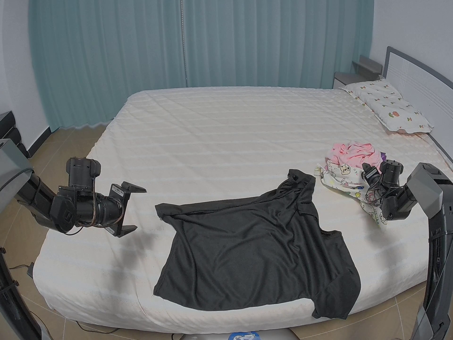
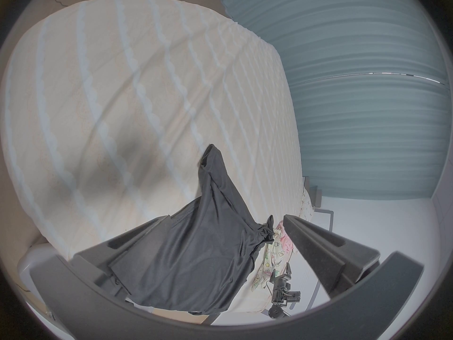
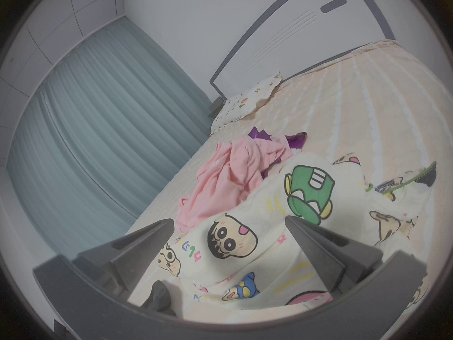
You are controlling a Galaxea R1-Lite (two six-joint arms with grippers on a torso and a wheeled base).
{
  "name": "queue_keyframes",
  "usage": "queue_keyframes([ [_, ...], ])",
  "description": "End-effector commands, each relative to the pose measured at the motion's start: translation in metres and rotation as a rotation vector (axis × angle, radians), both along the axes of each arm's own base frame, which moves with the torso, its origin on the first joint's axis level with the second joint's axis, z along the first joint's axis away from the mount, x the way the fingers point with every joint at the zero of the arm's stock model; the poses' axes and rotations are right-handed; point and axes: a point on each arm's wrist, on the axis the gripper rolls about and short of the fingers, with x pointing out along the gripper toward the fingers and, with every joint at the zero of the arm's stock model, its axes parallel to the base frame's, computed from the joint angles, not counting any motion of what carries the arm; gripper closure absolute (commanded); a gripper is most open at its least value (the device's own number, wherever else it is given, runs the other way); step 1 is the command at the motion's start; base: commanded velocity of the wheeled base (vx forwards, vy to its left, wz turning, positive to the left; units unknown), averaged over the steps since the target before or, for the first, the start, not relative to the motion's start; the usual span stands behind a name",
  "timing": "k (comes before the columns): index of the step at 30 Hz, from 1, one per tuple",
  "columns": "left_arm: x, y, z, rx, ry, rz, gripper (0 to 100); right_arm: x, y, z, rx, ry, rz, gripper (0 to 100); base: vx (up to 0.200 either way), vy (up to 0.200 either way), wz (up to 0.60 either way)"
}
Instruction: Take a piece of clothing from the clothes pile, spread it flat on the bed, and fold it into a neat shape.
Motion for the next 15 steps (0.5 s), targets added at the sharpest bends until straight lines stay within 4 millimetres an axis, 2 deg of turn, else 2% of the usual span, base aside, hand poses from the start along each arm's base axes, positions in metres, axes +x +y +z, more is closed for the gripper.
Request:
queue_keyframes([
  [1,-0.005,-0.008,-0.005,0.002,0.02,-0.027,0,-0.029,0.021,0.02,0.02,0.013,0.134,0,0.0,0.0,0.0],
  [5,-0.008,-0.012,-0.007,0.002,0.029,-0.045,0,-0.065,0.053,0.039,0.049,0.018,0.366,0,0.0,0.0,0.0],
  [9,-0.008,-0.012,-0.007,0.002,0.03,-0.044,0,-0.083,0.07,0.052,0.056,0.018,0.44,0,0.0,0.0,0.0],
  [12,-0.01,-0.017,-0.009,0.004,0.035,-0.06,0,-0.095,0.079,0.056,0.061,0.03,0.469,0,-0.2,0.0,0.0],
  [15,-0.011,-0.022,-0.009,0.008,0.035,-0.076,0,-0.105,0.085,0.052,0.069,0.064,0.484,0,-0.2,0.0,0.0],
])
